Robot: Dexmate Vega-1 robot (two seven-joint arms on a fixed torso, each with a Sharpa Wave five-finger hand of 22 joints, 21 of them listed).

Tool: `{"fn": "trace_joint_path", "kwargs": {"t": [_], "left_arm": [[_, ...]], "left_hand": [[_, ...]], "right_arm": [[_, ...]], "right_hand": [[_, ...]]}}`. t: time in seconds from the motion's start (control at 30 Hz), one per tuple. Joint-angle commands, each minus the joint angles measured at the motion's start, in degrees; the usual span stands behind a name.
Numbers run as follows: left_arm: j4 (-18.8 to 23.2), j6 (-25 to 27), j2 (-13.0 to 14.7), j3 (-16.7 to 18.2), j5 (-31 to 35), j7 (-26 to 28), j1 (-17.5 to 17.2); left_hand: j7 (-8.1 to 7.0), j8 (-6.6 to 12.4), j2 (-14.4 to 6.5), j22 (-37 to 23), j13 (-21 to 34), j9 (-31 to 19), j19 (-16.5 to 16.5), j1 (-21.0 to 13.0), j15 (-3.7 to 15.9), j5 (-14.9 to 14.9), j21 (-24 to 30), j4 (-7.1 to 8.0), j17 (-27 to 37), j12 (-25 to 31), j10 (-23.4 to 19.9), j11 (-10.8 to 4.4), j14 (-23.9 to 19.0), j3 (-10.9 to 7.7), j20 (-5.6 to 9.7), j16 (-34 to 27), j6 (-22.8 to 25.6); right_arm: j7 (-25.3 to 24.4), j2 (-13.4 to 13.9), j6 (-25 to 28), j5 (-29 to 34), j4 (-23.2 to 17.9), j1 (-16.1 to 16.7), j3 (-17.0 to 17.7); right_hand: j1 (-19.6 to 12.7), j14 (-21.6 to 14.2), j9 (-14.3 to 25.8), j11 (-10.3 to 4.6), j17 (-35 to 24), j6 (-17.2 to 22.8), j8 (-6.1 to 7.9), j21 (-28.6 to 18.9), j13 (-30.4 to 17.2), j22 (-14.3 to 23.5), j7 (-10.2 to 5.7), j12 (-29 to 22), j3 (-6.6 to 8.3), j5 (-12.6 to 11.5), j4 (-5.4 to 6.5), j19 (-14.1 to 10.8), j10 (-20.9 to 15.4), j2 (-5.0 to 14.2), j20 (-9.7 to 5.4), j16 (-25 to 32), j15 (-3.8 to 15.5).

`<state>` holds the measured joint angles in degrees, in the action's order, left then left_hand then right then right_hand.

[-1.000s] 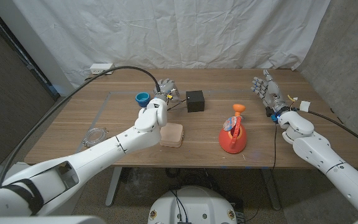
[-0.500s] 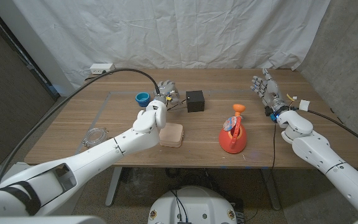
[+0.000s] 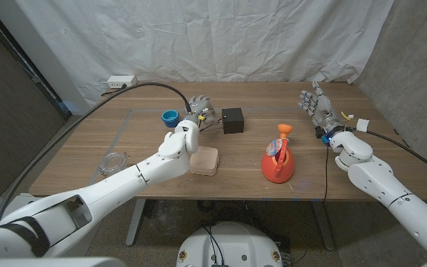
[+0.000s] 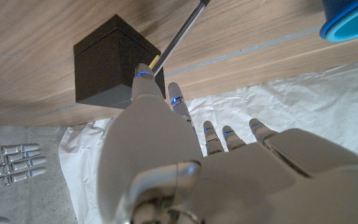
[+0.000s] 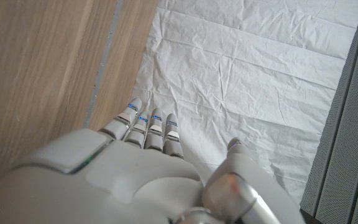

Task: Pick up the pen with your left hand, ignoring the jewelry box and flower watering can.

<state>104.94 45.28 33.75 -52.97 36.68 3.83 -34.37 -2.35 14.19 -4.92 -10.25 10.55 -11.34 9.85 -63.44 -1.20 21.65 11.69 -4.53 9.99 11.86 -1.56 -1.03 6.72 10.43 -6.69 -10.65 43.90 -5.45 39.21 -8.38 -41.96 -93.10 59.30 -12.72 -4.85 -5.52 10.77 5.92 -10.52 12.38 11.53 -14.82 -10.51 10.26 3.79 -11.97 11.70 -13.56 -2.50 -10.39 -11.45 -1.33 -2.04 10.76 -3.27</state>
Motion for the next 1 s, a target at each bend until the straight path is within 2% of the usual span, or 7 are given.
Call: {"fn": "trace_joint_path", "kwargs": {"t": [0.03,0.5,1.0], "left_arm": [[-1.5,-1.7,-0.9,-0.5,-0.3,0.8,0.6],[-1.5,-1.9,-1.3,-0.6,-0.7,0.9,0.4],[-4.3,-4.3,-2.2,-0.2,-2.9,1.9,0.5]], "left_hand": [[-0.16,-0.02,-0.4,-0.2,0.1,-0.2,1.4,-0.4,0.05,0.4,0.0,-0.1,0.2,-0.2,0.2,-0.27,0.1,0.46,-0.25,0.1,0.2],[-0.29,-0.16,-0.5,-0.2,0.1,-0.3,1.4,-0.7,0.08,0.4,0.0,-0.16,0.2,-0.1,0.1,-0.54,0.0,0.53,-0.5,0.1,0.5],[-0.51,-0.05,-0.9,-0.2,0.1,-0.4,1.1,-1.0,0.33,0.5,0.0,-0.12,0.2,-0.1,-0.1,-0.82,-0.3,0.56,-0.47,0.0,1.5]], "right_arm": [[-0.2,0.5,0.2,-0.1,-0.5,0.4,0.5],[-0.3,1.2,1.1,-0.3,-1.0,0.6,0.9],[-0.6,1.8,2.3,-0.4,-1.5,0.8,1.1]], "right_hand": [[0.1,-0.4,0.2,0.24,-0.2,0.1,-0.2,0.2,-0.1,0.2,-0.33,-0.2,-0.28,-0.3,-0.05,-0.4,-0.4,0.07,-0.11,0.1,-0.4],[0.1,-0.4,0.2,0.28,-0.2,0.1,-0.17,0.4,-0.1,0.2,-0.35,-0.1,-0.37,-0.3,-0.08,-0.5,-0.2,0.16,-0.07,0.1,-0.38],[0.1,-0.4,0.2,0.39,-0.2,0.1,-0.18,0.7,-0.1,0.2,-0.37,-0.2,-0.48,-0.3,-0.1,-0.5,-0.3,0.19,0.03,0.1,-0.43]]}}
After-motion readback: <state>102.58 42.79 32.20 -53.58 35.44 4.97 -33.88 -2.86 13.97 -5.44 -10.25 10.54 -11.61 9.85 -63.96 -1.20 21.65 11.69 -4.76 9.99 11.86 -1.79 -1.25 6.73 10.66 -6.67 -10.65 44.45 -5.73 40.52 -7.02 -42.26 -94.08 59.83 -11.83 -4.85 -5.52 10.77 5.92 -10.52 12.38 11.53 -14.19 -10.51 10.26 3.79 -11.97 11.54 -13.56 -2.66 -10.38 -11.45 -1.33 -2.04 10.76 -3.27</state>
